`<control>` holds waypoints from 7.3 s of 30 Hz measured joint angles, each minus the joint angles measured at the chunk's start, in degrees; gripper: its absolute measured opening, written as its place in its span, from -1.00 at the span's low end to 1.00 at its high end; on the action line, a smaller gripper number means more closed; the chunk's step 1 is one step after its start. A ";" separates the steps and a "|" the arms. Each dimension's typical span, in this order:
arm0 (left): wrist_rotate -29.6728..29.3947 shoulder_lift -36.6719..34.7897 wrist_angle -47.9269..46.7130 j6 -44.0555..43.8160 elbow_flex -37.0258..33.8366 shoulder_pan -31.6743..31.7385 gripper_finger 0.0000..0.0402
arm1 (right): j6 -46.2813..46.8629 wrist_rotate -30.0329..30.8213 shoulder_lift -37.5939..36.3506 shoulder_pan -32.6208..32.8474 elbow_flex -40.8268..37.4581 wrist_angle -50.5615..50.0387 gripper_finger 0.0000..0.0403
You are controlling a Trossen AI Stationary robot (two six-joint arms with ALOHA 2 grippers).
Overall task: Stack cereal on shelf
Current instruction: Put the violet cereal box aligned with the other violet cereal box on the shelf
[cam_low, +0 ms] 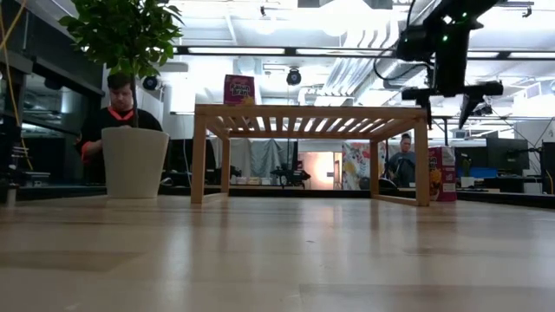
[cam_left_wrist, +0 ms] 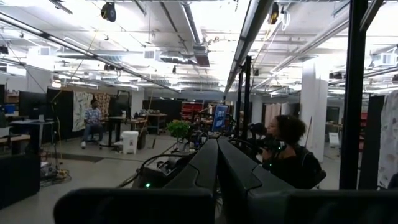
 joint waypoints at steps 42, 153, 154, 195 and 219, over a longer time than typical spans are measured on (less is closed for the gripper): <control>-0.02 0.00 -0.37 1.12 0.02 0.00 -1.00 | -15.88 2.40 12.40 -0.22 -0.02 2.53 0.33; 7.37 -0.02 11.87 -1.60 0.07 -0.07 -1.00 | -65.28 -19.47 43.61 34.18 68.04 5.79 -0.44; 7.36 -0.02 11.90 -1.60 0.07 -0.07 -1.00 | -65.29 -19.48 44.15 33.92 68.01 5.79 -0.44; 6.58 0.00 12.06 -1.51 0.07 -0.02 -1.00 | -69.88 -23.50 46.51 30.22 68.77 13.86 0.26; 2.61 0.02 5.64 0.94 0.00 0.13 -1.00 | -58.84 -33.29 28.78 28.00 32.64 28.87 -0.98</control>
